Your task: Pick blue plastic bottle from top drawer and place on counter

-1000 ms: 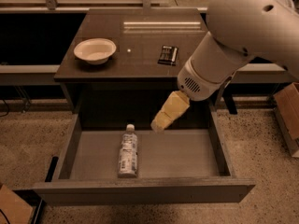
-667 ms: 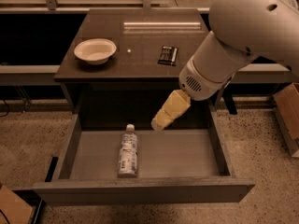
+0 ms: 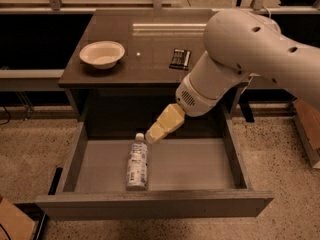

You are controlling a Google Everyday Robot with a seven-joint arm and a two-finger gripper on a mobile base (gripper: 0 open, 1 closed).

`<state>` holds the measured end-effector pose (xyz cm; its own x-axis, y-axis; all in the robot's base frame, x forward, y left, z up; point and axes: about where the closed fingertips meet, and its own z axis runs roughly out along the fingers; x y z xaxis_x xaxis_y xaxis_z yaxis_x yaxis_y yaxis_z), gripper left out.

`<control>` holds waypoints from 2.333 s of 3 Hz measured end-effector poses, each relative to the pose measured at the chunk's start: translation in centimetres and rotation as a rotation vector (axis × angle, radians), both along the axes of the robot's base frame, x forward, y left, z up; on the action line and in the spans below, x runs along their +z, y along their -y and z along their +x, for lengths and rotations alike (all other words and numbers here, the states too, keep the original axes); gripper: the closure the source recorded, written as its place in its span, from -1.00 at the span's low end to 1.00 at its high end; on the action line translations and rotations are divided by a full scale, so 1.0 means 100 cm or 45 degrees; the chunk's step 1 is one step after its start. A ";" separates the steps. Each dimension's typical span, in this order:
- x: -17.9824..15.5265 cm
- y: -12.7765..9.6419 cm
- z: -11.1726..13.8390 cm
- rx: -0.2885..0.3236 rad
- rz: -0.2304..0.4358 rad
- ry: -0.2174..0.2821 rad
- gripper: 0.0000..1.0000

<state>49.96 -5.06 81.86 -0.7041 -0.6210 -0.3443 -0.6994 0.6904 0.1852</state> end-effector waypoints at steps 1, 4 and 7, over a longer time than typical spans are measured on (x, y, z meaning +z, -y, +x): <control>-0.029 -0.031 0.017 -0.060 0.082 -0.004 -1.00; -0.053 -0.058 0.034 -0.162 0.135 0.034 -1.00; -0.169 -0.103 0.055 -0.338 0.181 -0.134 -1.00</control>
Offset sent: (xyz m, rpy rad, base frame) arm 0.0160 0.0301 -0.0283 0.0624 0.0034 -0.0455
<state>55.51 5.21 64.99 -0.8715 -0.3617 -0.3312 -0.4702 0.8083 0.3543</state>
